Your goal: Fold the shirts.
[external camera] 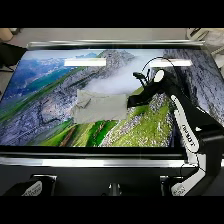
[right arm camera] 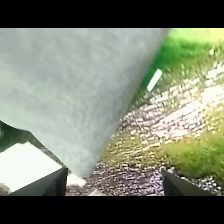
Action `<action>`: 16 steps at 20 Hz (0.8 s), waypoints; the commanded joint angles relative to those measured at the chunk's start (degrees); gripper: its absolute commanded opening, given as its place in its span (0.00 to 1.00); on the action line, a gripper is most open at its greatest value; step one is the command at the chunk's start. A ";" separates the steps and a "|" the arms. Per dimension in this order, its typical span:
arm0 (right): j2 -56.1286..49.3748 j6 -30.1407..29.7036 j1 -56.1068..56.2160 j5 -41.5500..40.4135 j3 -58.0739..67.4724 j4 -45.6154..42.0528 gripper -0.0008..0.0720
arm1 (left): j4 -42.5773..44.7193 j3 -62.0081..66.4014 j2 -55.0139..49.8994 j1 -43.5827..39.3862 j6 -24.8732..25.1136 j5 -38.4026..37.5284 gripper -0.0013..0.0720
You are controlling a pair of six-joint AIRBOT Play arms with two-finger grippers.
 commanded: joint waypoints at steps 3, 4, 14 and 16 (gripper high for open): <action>-5.84 -1.60 1.77 -7.72 -0.28 3.74 0.77 | 0.28 -1.95 0.02 0.04 0.04 0.00 0.05; -6.32 -2.49 1.95 -9.09 -0.28 6.67 0.77 | 0.28 -1.95 0.02 0.04 0.07 0.04 0.05; -2.89 -9.31 2.80 -10.34 -0.22 12.98 0.03 | 0.31 -1.97 -0.02 0.07 0.68 0.07 0.05; 2.99 -9.86 0.50 -9.97 -0.22 13.18 0.03 | 0.31 -2.05 -0.15 0.04 0.68 0.11 0.05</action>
